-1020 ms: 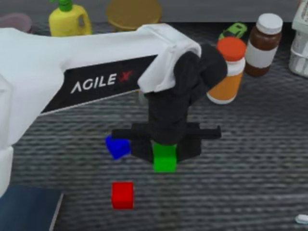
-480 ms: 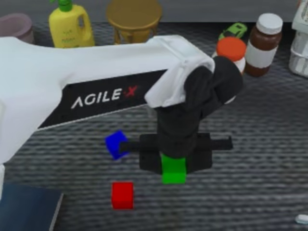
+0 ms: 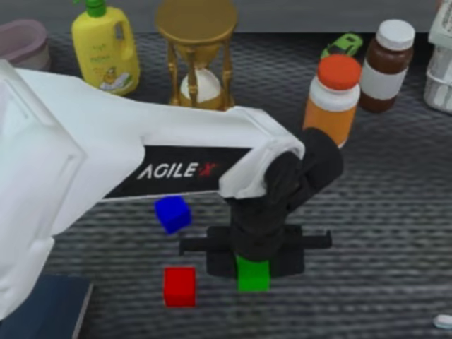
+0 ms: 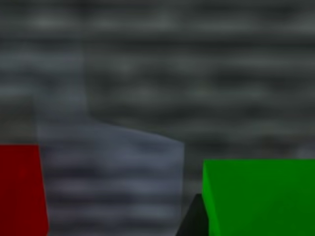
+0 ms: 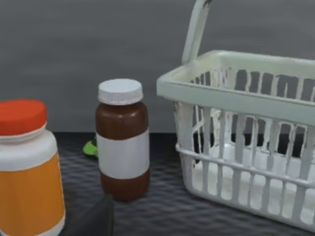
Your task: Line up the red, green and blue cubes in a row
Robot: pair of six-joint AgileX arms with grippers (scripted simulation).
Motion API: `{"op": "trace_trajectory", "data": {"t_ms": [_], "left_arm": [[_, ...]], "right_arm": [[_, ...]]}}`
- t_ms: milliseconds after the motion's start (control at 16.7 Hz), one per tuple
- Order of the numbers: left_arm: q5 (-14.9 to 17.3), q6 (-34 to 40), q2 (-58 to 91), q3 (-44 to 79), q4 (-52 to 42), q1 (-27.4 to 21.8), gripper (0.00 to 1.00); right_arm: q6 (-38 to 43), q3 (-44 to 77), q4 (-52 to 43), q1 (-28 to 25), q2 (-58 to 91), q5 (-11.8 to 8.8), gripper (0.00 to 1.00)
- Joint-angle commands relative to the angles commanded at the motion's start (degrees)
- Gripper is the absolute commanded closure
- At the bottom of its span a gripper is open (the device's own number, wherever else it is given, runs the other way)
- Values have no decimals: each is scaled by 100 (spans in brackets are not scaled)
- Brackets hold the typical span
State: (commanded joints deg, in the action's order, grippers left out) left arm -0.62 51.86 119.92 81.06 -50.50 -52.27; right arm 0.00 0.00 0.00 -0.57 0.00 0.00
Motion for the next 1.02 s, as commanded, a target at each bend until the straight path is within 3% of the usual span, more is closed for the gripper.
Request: {"op": "trace_trajectory", "data": {"t_ms": [240, 1020], "left_arm": [[-1, 1, 29, -48, 59, -3, 100], [-1, 1, 29, -48, 59, -3, 2]], "right_arm": [[0, 0, 0, 0, 0, 0, 0], [0, 0, 0, 0, 0, 0, 0]]}}
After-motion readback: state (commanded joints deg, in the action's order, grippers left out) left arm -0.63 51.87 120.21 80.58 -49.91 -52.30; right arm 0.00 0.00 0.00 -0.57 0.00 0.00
